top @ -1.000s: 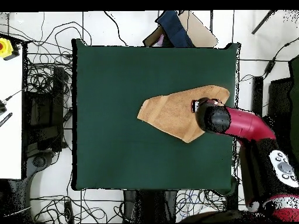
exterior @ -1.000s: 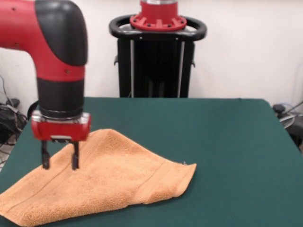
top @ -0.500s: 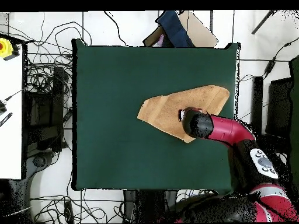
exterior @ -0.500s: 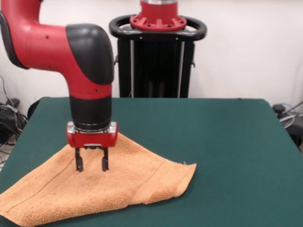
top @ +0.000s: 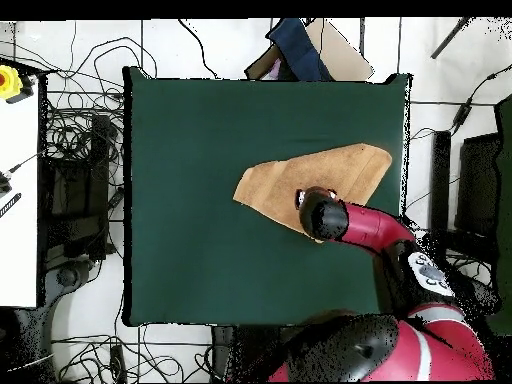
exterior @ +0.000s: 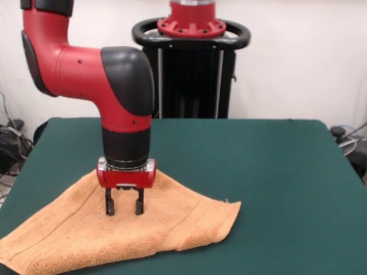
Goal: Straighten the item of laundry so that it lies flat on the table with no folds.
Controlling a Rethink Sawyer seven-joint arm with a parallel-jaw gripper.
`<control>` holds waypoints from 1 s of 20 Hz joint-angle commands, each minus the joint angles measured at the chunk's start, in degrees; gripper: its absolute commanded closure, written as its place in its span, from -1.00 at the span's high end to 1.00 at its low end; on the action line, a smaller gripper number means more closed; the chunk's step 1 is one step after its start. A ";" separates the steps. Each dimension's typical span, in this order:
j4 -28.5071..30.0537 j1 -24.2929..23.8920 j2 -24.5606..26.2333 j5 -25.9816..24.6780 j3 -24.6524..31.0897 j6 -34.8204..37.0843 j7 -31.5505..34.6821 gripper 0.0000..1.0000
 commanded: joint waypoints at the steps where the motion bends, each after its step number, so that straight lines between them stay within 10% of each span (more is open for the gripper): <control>1: -2.08 8.70 8.86 8.45 -2.65 -19.95 23.16 1.00; 11: 2.46 14.29 8.12 19.07 -2.52 -27.35 25.31 1.00; 20: -2.11 24.70 0.04 27.68 -21.80 17.19 18.29 1.00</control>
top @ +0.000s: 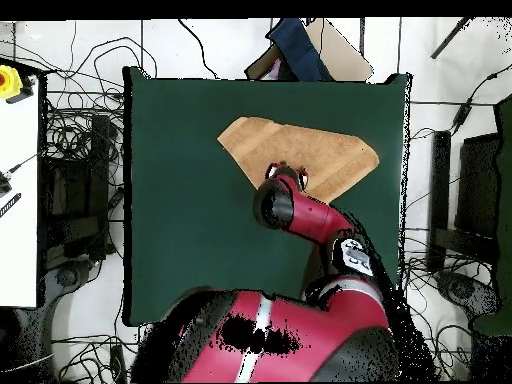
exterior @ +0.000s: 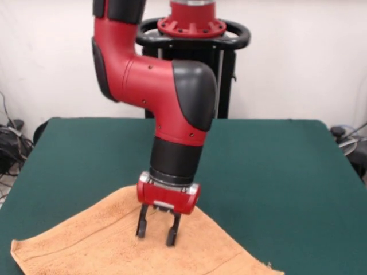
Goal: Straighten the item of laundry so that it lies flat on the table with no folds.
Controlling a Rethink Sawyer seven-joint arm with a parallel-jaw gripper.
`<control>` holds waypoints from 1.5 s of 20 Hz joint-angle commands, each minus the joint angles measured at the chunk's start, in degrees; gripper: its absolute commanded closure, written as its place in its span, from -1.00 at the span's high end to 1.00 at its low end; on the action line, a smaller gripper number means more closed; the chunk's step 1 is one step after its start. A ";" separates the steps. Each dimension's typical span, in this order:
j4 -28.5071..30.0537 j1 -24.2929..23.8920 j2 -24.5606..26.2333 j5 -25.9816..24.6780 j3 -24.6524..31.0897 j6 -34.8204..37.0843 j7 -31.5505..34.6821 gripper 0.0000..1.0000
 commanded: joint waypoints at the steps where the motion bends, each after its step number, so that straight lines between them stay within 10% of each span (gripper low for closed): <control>1: -1.82 6.13 -4.52 4.02 -9.38 33.72 9.99 1.00; 9: -6.63 6.87 -10.47 0.00 -11.49 48.05 10.90 1.00; 18: -2.39 -1.43 -6.10 0.66 -0.90 25.79 7.77 1.00; 30: 0.27 -3.85 -4.93 -0.03 2.52 22.20 6.71 1.00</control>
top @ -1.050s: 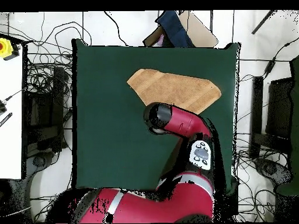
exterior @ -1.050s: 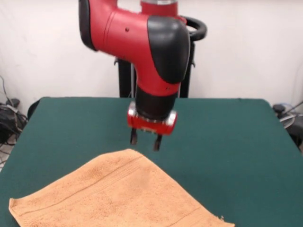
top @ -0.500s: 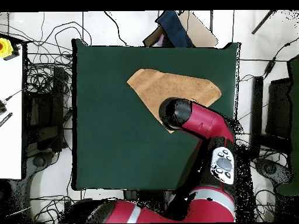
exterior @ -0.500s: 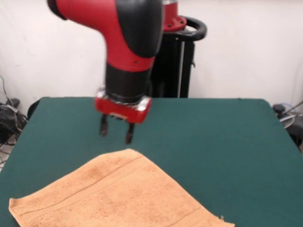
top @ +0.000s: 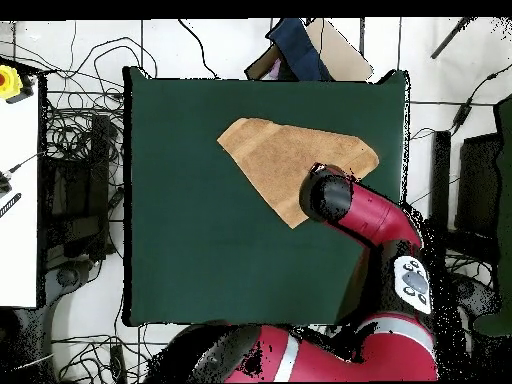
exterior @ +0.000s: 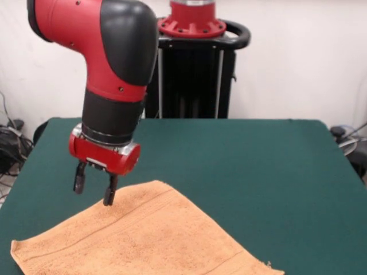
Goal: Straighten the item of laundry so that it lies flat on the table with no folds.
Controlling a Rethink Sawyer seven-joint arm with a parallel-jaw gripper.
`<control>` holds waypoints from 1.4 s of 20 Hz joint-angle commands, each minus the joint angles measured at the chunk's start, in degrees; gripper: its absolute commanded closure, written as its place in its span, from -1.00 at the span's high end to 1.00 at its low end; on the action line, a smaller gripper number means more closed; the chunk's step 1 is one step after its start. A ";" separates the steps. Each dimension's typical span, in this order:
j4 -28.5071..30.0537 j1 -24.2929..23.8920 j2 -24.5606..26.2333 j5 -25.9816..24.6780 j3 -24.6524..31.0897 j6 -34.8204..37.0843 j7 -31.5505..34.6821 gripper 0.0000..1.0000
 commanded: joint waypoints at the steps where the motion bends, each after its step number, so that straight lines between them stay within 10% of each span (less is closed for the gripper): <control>1: 3.85 0.34 1.89 -0.15 8.42 4.86 6.90 1.00; 19: 11.23 2.32 -1.81 0.49 8.61 5.57 9.03 1.00; 28: 14.02 -0.30 4.00 -1.22 12.11 -3.21 8.80 1.00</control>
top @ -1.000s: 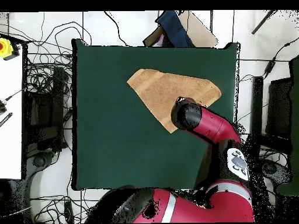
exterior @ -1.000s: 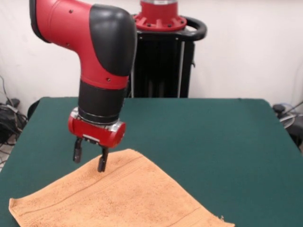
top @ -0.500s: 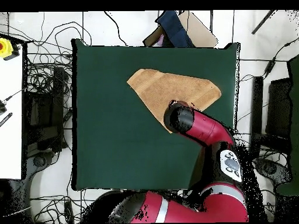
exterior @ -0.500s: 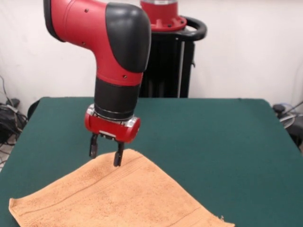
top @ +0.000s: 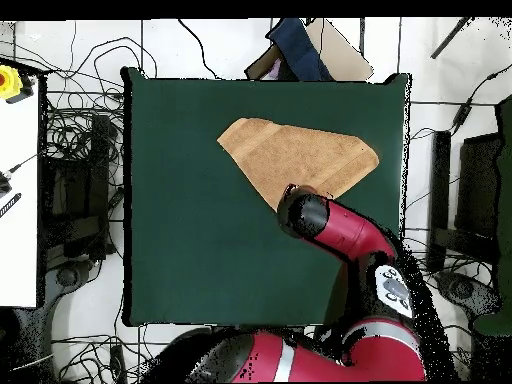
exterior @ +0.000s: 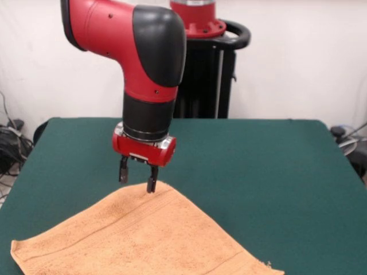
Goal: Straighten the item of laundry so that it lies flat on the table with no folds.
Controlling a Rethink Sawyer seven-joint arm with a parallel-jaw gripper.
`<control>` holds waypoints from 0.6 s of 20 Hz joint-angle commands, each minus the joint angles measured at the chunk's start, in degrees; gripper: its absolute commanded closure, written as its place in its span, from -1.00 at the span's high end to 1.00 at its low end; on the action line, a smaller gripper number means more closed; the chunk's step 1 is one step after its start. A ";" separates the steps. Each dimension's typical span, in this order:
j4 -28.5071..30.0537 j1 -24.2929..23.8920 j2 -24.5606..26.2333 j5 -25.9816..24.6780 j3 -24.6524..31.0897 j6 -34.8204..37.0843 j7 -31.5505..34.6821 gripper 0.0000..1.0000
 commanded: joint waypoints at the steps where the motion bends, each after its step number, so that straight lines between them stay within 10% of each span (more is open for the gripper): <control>1: 5.74 -0.88 5.99 -1.33 8.91 -3.54 8.84 1.00; 12: 5.88 -1.07 12.17 -2.90 10.92 -13.64 10.38 1.00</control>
